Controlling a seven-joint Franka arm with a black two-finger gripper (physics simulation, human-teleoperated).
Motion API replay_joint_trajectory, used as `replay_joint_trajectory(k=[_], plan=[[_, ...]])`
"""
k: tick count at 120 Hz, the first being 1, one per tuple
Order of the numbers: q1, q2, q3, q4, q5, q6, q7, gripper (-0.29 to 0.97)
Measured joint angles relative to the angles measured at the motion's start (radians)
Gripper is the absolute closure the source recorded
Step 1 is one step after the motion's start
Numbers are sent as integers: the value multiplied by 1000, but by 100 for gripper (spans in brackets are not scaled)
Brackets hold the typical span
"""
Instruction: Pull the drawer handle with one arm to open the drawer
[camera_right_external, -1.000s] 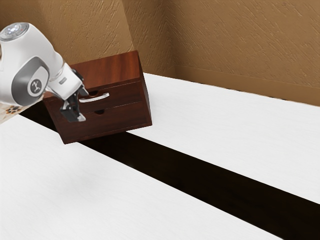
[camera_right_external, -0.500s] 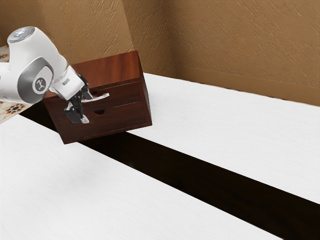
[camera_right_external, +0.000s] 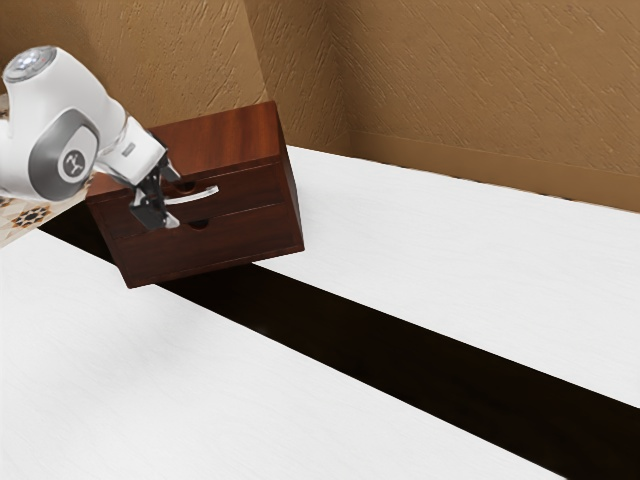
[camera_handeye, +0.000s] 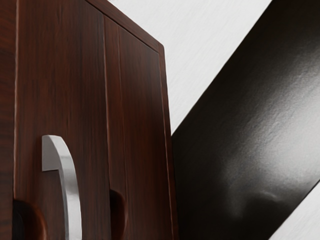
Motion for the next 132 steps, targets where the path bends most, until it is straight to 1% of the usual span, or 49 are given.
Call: replay_joint_trajectory(k=[8,19,24,35,90,96,114,127,132], plan=[[-45,-17,44,1,21,7,-18,0],[-133,-36,129,11,38,13,-40,0],[-155,-41,151,13,43,15,-48,0],[-170,-50,167,14,49,18,-66,0],[-206,-76,195,12,85,23,-135,0],[-212,-76,201,24,88,23,-141,2],[-354,-103,347,82,93,23,-155,0],[-381,-113,376,90,96,24,-164,-5],[-389,-114,379,91,93,24,-167,-4]])
